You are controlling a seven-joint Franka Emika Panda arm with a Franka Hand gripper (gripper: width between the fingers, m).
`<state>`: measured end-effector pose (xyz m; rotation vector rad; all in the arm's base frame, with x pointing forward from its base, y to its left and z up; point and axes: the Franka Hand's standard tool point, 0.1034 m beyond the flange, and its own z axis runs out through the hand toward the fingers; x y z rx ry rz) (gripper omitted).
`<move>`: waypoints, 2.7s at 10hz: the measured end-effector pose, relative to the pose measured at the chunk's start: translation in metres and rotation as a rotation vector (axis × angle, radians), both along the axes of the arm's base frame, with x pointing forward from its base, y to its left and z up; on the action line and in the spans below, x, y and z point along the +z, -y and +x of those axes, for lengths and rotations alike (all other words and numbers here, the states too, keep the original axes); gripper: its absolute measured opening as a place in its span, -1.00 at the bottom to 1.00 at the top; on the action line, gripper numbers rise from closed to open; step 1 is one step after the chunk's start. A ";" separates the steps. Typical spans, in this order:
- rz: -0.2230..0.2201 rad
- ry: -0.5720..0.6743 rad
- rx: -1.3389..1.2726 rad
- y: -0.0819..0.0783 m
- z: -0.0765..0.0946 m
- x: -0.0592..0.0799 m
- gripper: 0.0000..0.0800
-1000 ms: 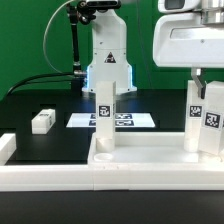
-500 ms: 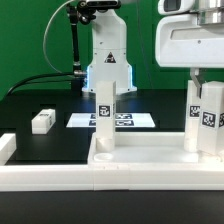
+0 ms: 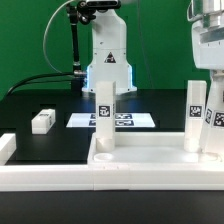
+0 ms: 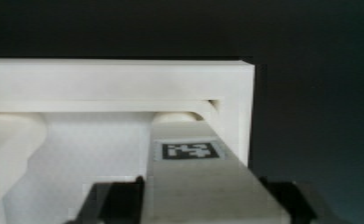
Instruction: Assemble desk
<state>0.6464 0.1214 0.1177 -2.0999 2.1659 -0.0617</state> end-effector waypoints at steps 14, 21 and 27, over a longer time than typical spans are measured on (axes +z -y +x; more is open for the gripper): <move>-0.185 0.063 1.145 -0.014 0.007 0.003 0.62; -0.233 0.051 1.438 0.012 -0.001 -0.009 0.61; -0.189 0.041 1.059 0.014 -0.001 -0.010 -0.28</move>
Offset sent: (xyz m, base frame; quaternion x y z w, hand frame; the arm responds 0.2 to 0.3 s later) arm 0.0000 0.0000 0.0000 0.0000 0.0000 -0.0650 0.9979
